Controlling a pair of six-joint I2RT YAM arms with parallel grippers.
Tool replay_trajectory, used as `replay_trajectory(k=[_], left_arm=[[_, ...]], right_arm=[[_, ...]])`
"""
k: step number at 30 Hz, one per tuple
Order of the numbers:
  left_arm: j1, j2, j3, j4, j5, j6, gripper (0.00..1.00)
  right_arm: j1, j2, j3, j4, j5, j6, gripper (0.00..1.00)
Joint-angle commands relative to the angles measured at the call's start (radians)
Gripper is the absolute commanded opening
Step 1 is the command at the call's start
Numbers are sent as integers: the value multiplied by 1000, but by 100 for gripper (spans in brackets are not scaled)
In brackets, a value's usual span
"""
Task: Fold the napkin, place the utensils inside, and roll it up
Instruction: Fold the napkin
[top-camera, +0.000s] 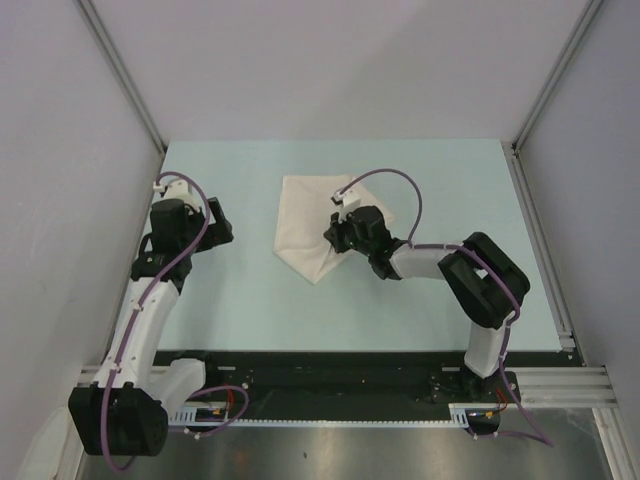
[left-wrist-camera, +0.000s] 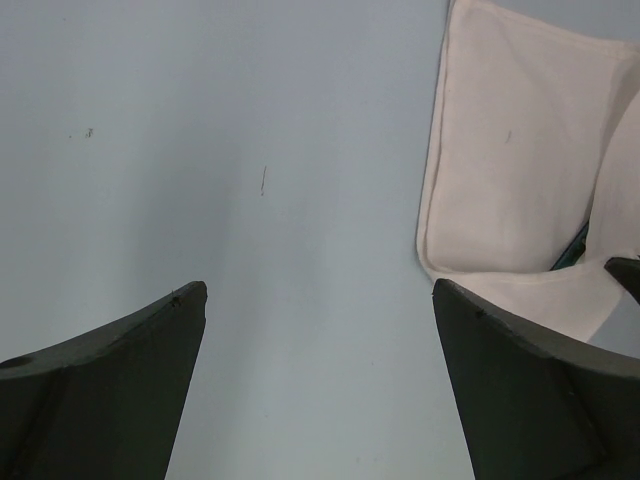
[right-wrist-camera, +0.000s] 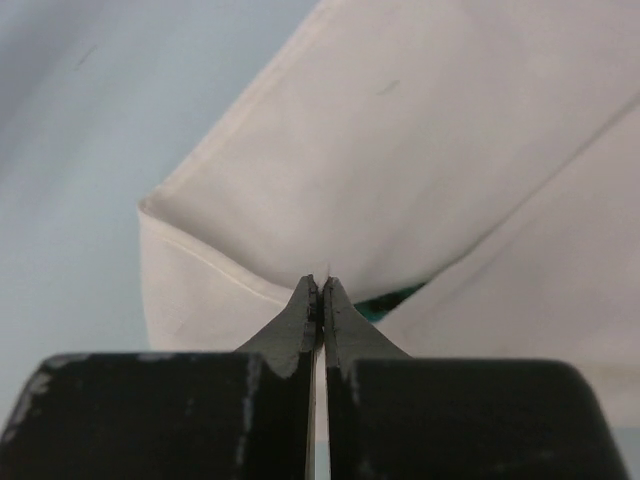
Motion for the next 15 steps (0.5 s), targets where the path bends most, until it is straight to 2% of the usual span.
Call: replay_trajectory(k=[1,15], left_arm=[[34,2,33,13,5,-14,100],[37,13,31,16,11,-14,100]], right_arm=[[-57,-46,-21,78,1,40,0],[-219,-37,-38,97,18,31,0]])
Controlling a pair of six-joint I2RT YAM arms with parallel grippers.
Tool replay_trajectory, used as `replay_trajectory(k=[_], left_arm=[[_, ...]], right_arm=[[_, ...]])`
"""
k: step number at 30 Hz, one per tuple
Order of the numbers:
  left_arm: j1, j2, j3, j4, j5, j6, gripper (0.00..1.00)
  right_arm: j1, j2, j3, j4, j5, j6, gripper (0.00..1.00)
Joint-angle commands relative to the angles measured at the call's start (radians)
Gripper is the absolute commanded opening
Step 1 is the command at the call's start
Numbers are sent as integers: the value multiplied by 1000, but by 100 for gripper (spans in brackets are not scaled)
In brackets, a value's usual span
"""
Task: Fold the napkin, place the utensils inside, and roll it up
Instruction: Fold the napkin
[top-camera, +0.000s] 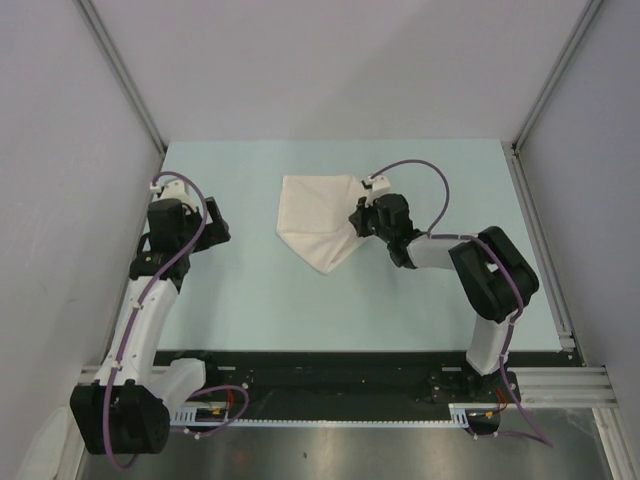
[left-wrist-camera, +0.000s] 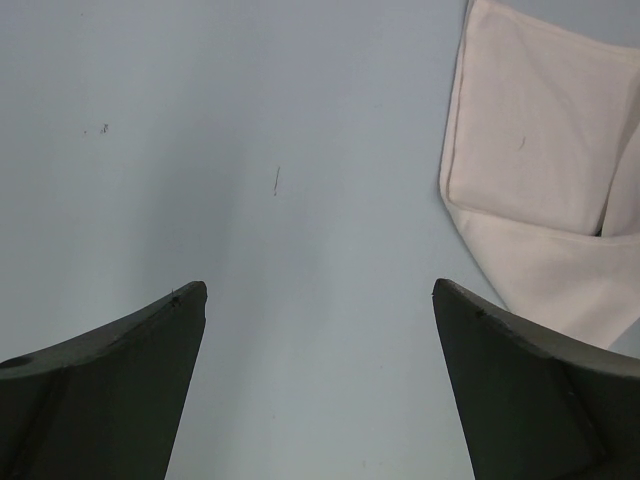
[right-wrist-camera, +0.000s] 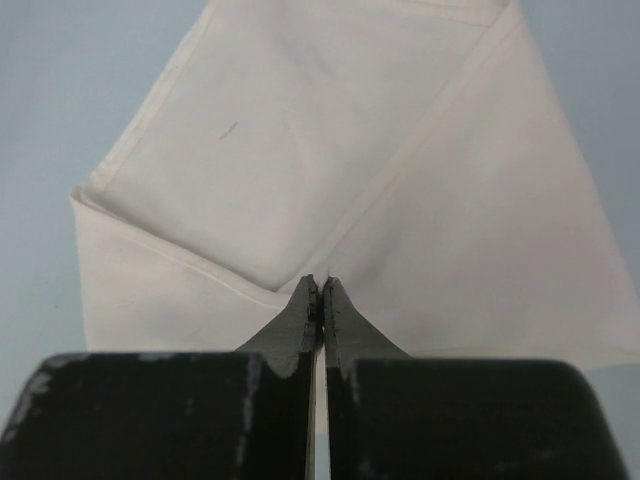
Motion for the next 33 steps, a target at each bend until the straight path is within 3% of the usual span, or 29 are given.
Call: replay_trajectory(k=[1,33], left_arm=[[8,1,31,16,10,-14,100],[8,5,30,19,11,-14,100]], right_arm=[[-54,-34,-12,59,16,-3,0],[-219,49,20,55,-7,4,0]])
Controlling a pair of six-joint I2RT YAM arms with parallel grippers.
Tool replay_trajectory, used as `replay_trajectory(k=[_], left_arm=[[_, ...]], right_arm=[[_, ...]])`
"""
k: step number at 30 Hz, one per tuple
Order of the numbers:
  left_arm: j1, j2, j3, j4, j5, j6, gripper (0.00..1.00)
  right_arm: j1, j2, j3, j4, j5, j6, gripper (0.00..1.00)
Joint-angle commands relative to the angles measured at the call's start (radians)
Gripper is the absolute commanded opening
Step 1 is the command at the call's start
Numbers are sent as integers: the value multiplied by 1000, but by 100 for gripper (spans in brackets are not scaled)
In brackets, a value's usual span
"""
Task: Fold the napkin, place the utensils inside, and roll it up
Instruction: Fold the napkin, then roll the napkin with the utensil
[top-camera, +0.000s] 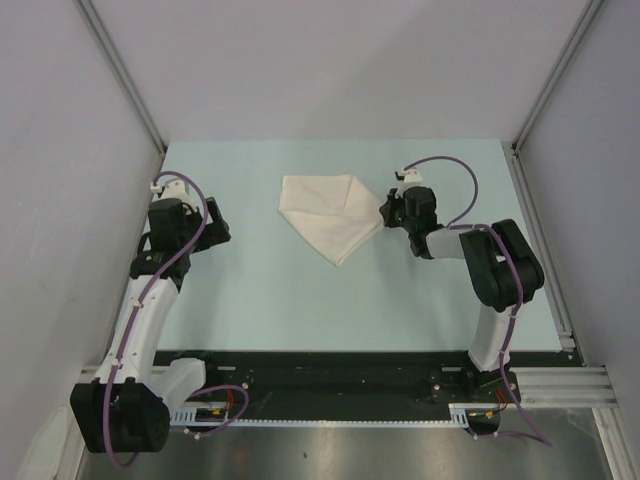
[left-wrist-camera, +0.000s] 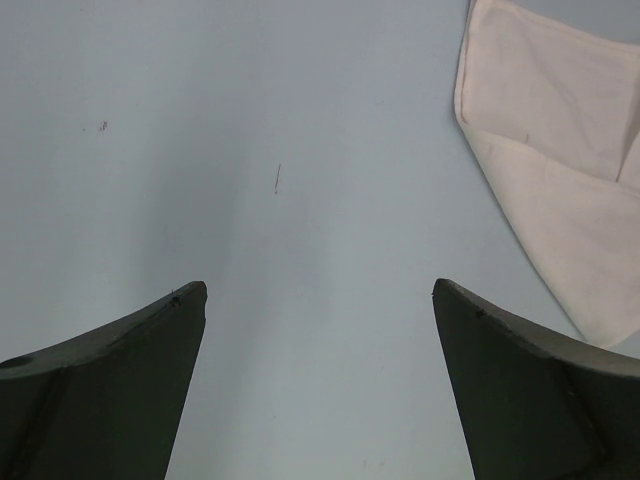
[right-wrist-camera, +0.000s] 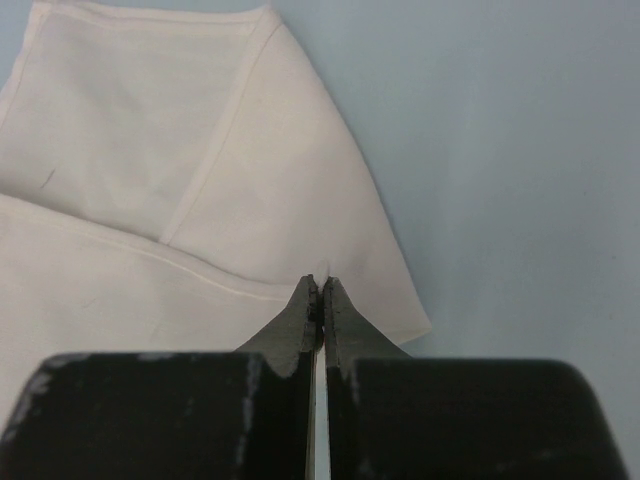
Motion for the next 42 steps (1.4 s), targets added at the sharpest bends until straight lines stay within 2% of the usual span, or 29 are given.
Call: replay_trajectory(k=[1,6,10,23,26,27,30,36,42], left_arm=[[8,-4,30,19,11,-14,100],[8,-2,30,19,11,-16,100],[9,-5,30,19,11,-16,100],[9,-4,30,19,11,-16,100],[8,-7,30,19,11,-16,100],[9,-7,30,19,11,-16,100],[9,-5,30,21,11,-17,100],[8,-8,28,21,11,-17,100],[8,-8,28,21,11,-17,100]], right_arm=[[-15,3,29,30,-1,2,0],[-21,3,38,6,9,8,0],[-32,6,47,-12,-1,19,5],[-53,33,98,-69,-23,19,6],[-61,23,99,-84,-33,28,27],[-65,18,99,-88,-47,30,41],[-90,-1,107,-101,-102,36,62],[-157,42,201,-212,-296,48,69],[-214,148,271,-259,-489,109,71]])
